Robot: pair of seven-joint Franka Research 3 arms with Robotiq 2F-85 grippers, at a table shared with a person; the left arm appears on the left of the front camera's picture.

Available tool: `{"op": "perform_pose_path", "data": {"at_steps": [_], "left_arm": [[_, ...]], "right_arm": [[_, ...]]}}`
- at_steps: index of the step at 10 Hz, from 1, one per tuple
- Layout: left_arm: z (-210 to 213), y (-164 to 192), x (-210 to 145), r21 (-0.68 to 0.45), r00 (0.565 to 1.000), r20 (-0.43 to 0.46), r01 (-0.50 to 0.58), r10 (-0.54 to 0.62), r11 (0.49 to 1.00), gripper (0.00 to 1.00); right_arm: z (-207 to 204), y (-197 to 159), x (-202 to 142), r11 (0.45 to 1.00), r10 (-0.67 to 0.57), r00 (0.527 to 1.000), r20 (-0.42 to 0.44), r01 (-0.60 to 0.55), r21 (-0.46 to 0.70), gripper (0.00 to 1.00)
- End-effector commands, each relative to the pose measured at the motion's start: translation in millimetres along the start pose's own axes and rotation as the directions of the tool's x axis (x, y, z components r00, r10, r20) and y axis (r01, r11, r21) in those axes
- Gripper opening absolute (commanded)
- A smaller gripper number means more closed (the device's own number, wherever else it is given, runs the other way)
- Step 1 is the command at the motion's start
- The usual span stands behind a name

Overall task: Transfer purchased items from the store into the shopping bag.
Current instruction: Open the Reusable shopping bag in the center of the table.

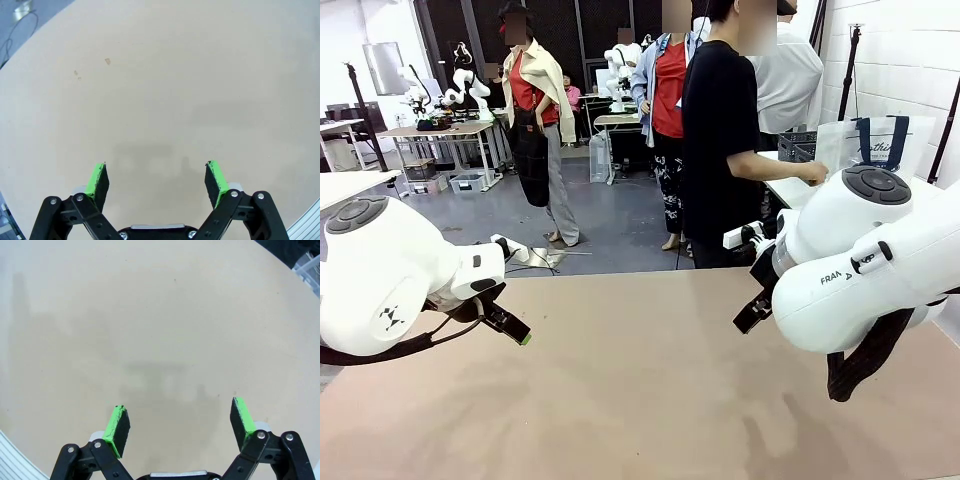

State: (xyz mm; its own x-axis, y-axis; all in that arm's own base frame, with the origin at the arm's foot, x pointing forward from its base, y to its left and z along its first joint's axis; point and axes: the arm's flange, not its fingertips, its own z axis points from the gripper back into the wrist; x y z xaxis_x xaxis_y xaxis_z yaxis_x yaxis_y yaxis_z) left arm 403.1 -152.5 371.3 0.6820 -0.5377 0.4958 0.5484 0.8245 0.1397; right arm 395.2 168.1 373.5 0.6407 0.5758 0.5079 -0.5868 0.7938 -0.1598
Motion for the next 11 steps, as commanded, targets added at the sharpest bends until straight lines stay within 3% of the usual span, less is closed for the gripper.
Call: {"op": "perform_pose_path", "data": {"at_steps": [1, 11], "left_arm": [[0.1, 1.4, -0.4, 0.0, 1.0, 0.0, -0.003, 0.003, 1.0, 1.0], [0.1, 1.4, -0.4, 0.0, 1.0, 0.0, -0.003, 0.003, 1.0, 1.0]], "right_arm": [[0.0, -0.1, 0.0, 1.0, 0.0, 1.0, 0.0, 0.0, 0.0, 1.0], [0.0, -0.1, 0.0, 1.0, 0.0, 1.0, 0.0, 0.0, 0.0, 1.0]]}}
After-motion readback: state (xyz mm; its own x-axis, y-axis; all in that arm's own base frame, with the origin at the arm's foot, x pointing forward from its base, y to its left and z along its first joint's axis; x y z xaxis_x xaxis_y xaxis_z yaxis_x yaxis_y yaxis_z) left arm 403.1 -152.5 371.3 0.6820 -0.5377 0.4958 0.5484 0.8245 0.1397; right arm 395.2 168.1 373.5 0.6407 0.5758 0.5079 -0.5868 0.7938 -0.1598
